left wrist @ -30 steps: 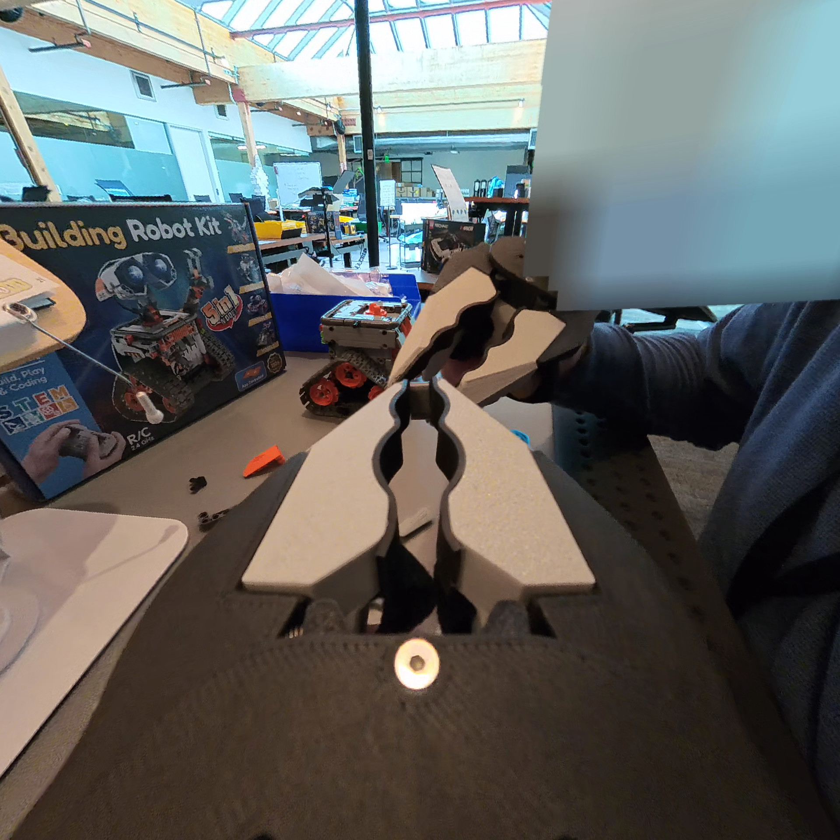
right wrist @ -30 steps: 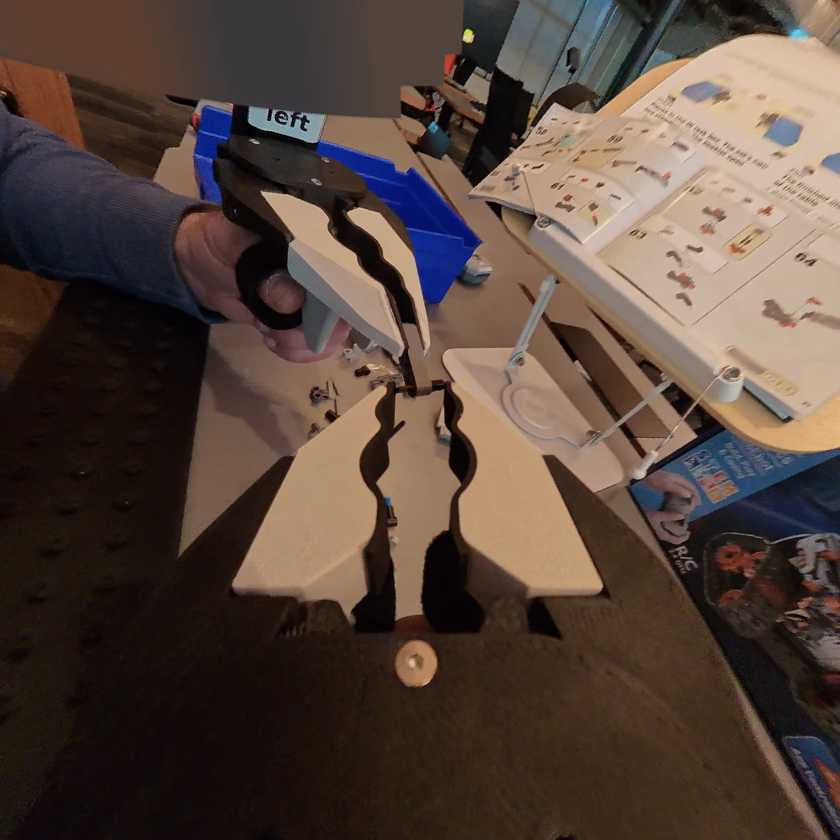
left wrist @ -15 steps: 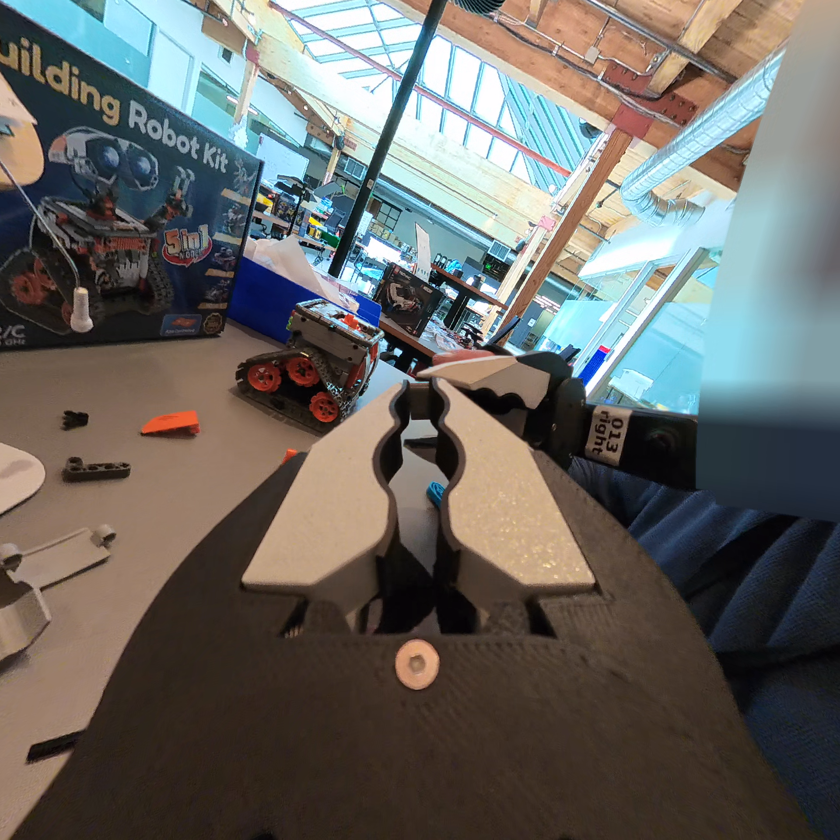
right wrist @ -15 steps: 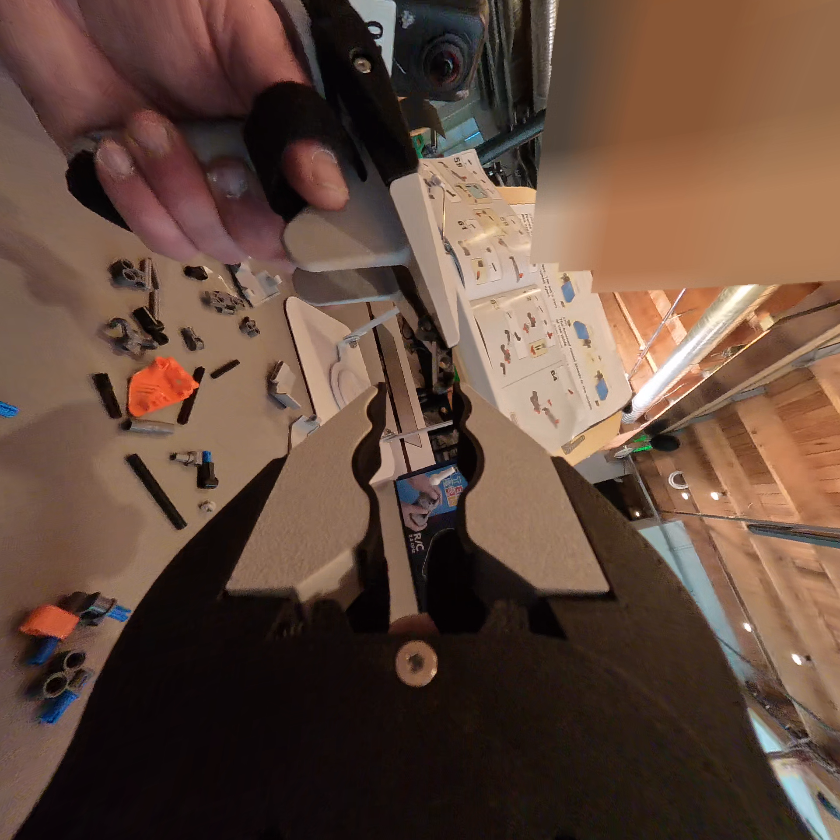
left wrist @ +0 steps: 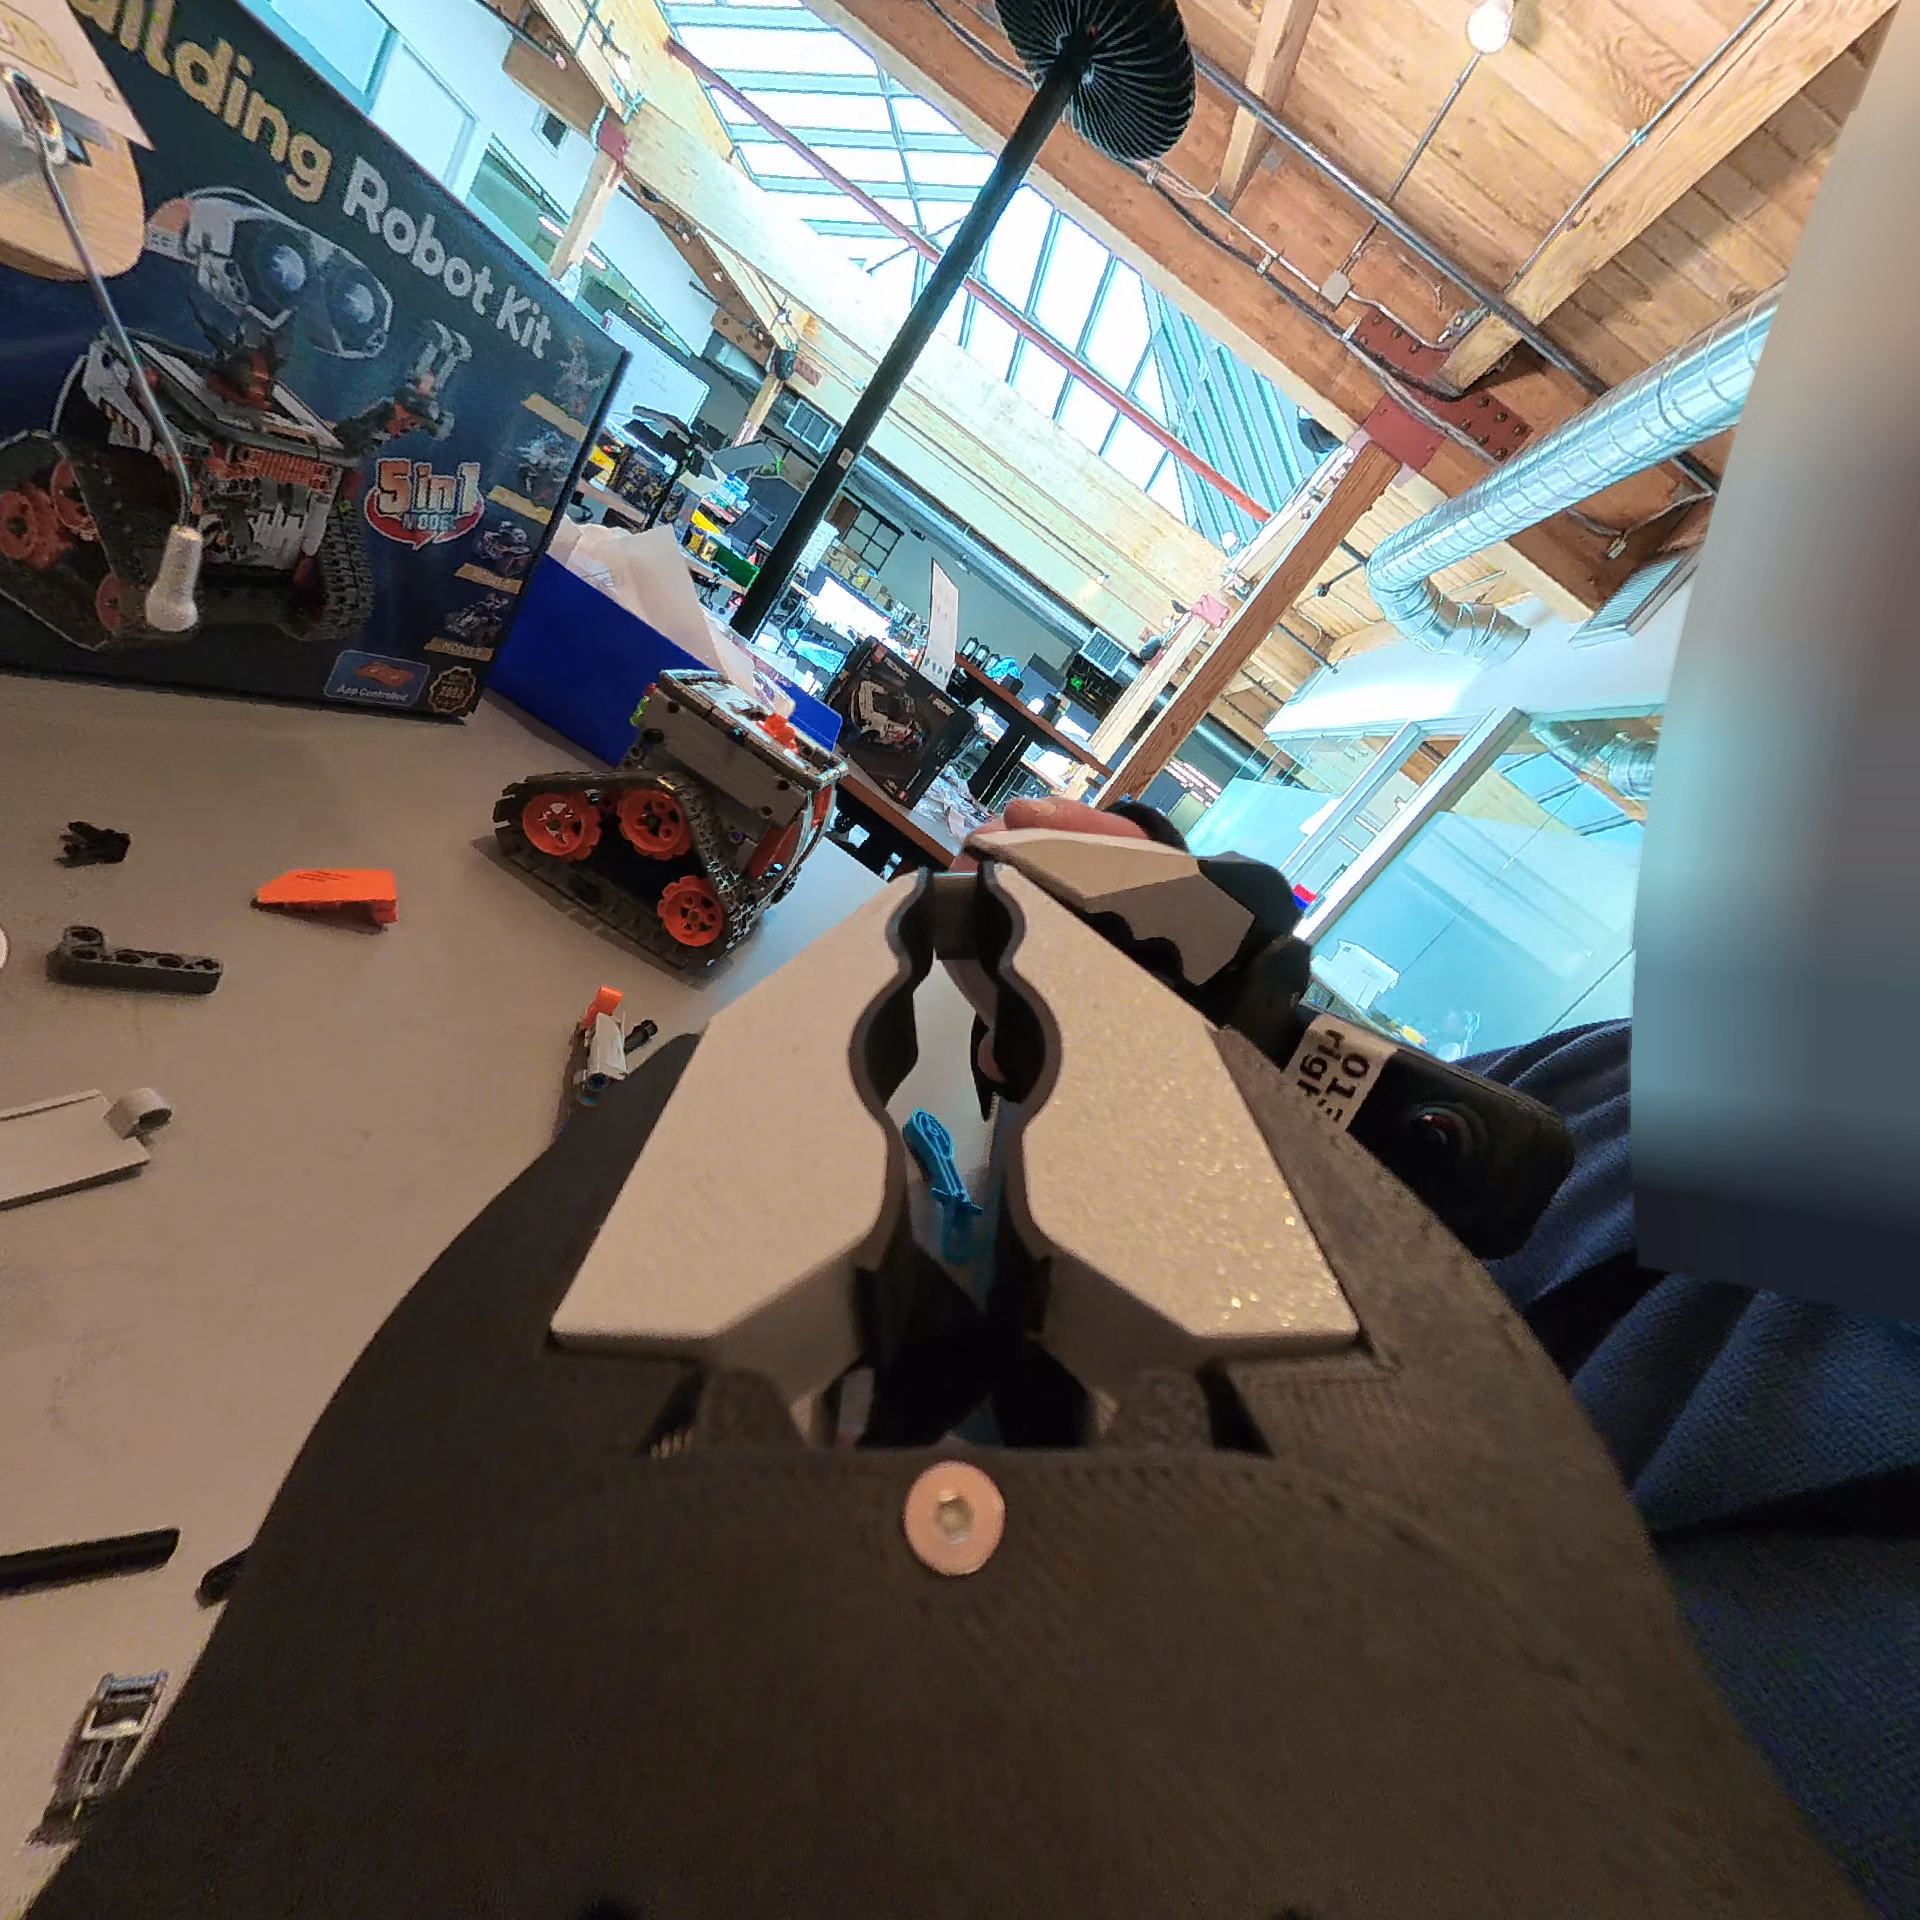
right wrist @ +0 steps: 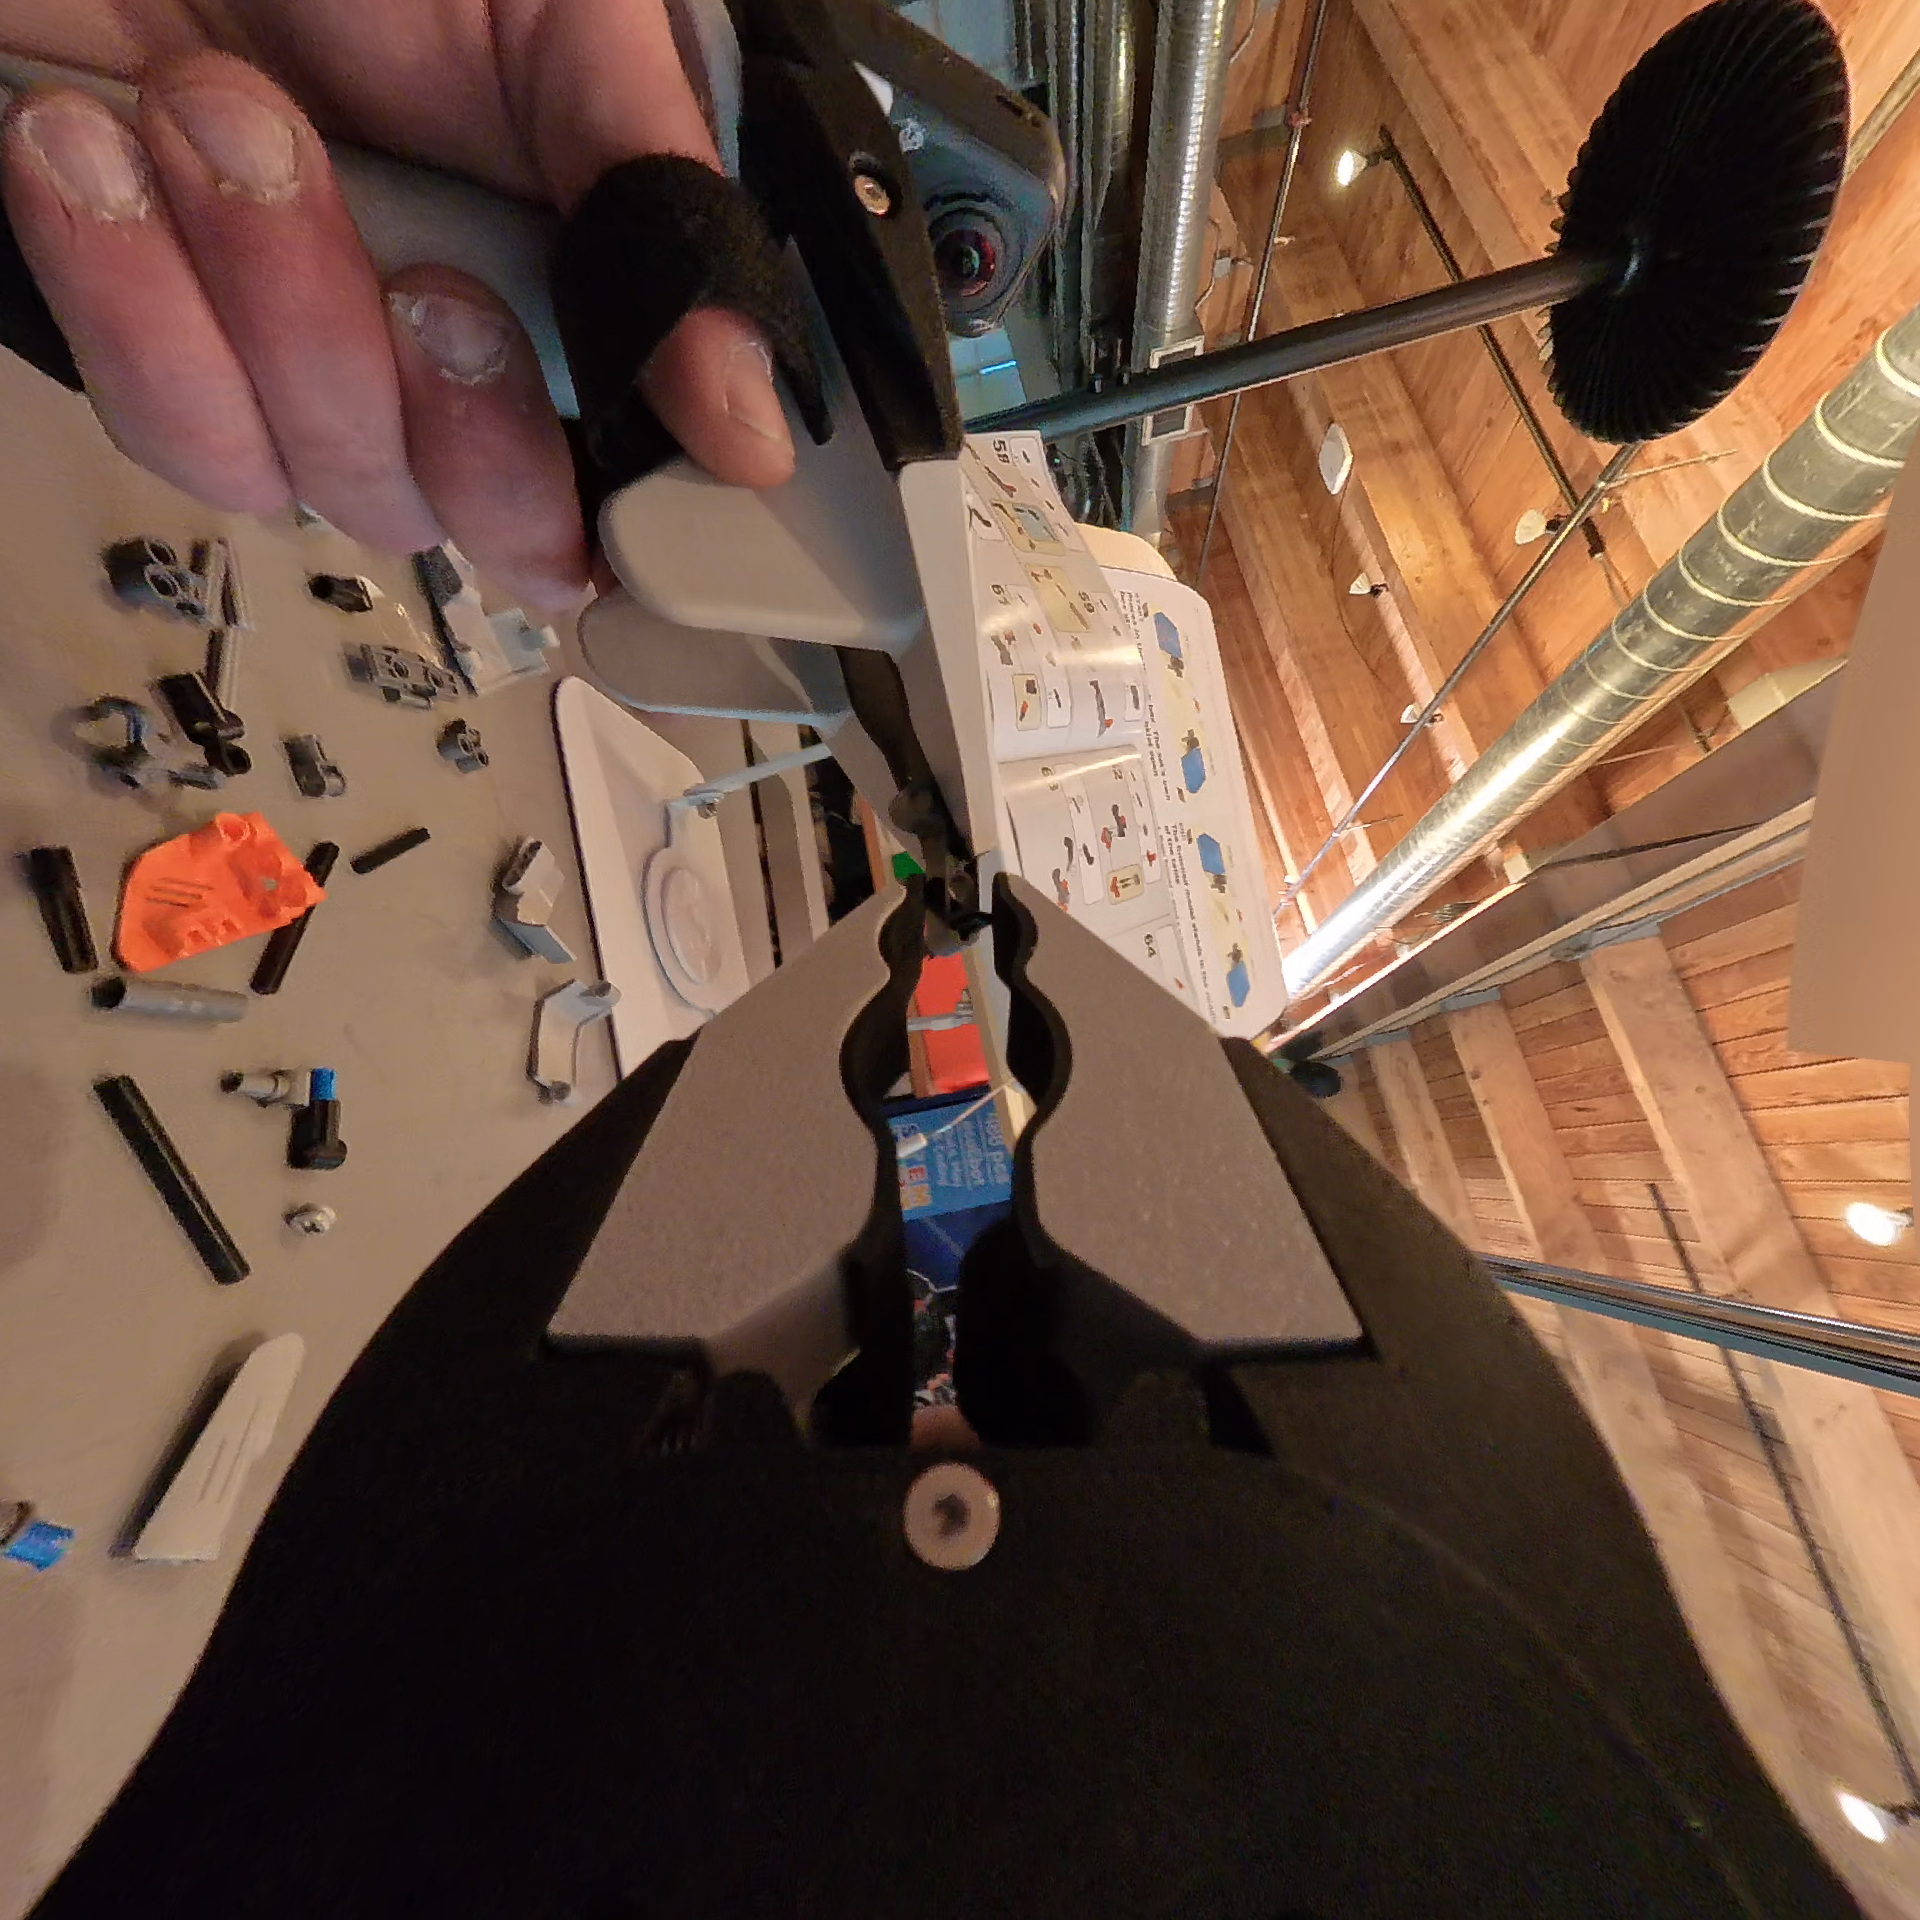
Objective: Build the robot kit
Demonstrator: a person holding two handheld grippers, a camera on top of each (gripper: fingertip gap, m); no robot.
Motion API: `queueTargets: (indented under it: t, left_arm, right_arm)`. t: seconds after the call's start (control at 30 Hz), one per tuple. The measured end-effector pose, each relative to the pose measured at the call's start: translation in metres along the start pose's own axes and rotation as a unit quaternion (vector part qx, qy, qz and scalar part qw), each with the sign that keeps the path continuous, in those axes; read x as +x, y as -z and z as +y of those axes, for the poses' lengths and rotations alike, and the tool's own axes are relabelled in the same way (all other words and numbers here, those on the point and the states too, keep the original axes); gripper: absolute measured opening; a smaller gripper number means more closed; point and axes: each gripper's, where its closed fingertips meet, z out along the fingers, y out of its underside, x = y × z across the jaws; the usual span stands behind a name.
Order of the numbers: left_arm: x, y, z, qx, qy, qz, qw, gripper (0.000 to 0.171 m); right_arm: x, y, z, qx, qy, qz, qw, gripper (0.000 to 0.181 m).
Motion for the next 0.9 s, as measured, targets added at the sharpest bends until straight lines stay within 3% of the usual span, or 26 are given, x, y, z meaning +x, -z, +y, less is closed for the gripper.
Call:
queueTargets:
  t: [0.27, 0.53, 0.73, 0.9]
  left_arm:
    - [-0.004, 0.004, -0.002, 0.008, 0.016, 0.006, 1.000, 0.007]
    - [-0.009, 0.004, -0.002, 0.007, 0.016, -0.003, 1.000, 0.008]
    - [-0.009, 0.007, -0.007, 0.011, -0.036, -0.022, 0.999, 0.012]
    - [0.003, 0.016, -0.009, -0.028, -0.229, -0.057, 0.971, 0.024]
  right_arm:
    - [-0.004, -0.005, 0.000, 0.007, -0.053, -0.033, 0.998, 0.005]
    - [-0.009, -0.008, 0.005, 0.033, -0.233, -0.106, 0.966, 0.005]
    - [-0.008, -0.007, 0.009, 0.055, -0.362, -0.160, 0.917, 0.005]
    - [-0.022, 0.001, 0.008, 0.082, -0.492, -0.275, 0.822, 0.005]
